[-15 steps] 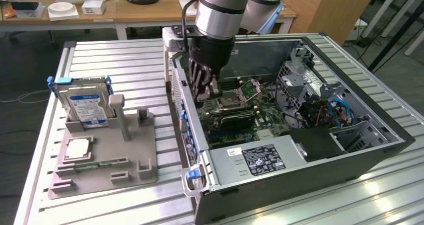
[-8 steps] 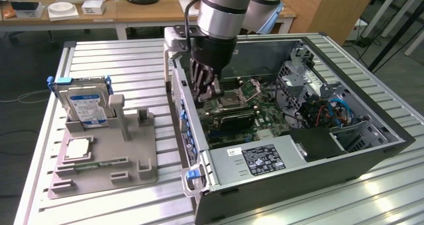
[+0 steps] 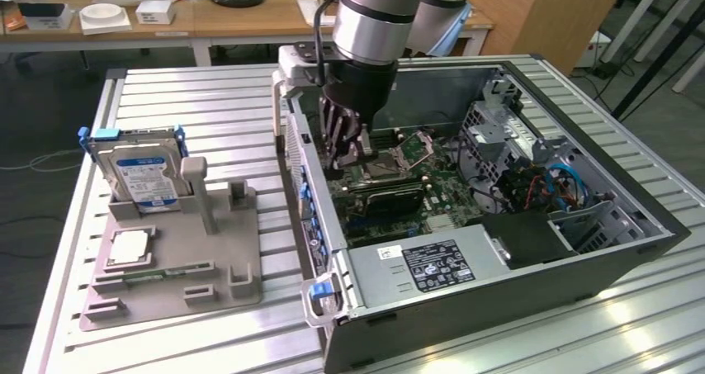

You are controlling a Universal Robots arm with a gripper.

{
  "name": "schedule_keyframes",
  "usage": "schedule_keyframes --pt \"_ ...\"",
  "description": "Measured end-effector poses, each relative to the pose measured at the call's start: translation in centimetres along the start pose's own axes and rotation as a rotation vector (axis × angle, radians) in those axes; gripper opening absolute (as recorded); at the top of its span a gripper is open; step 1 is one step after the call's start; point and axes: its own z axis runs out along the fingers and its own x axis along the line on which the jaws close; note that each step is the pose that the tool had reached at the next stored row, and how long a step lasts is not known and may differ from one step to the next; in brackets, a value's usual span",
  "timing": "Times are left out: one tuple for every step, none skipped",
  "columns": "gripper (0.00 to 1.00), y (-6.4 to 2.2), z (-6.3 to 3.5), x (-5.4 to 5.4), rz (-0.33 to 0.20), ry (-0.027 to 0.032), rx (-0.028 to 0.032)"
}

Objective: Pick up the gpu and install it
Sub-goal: 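Press down on the gpu until it lock into place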

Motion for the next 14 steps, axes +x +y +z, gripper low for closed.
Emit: schedule_keyframes --pt "0.11 -0.02 0.0 -0.08 0.0 -0.0001 0.0" --pt "0.11 -0.03 0.0 -0.18 0.0 -0.0001 0.0001" --pt "0.11 -0.02 -0.01 -0.24 0.0 -0.0001 0.0" --pt "0.11 0.0 -0.01 -0.27 0.0 0.0 0.0" --pt "0.11 0.01 -0.01 -0.28 0.0 0.0 0.0" --pt "0.11 0.02 -0.01 -0.29 0.0 0.0 0.0" --pt "0.11 0.05 0.0 -0.31 0.0 0.0 0.0" --pt "0.11 0.08 0.0 -0.33 0.0 0.0 0.0" --pt "0.11 0.11 0.0 -0.34 0.0 0.0 0.0" --pt "0.11 0.12 0.01 -0.34 0.0 0.0 0.0001" --pt "0.11 0.13 0.01 -0.34 0.0 0.0 0.0001" --pt "0.11 0.15 0.02 -0.34 0.0 -0.0001 0.0001" --pt "0.11 0.18 0.01 -0.34 0.0 0.0 0.0" --pt "0.11 0.2 0.02 -0.35 0.0 0.0 0.0"
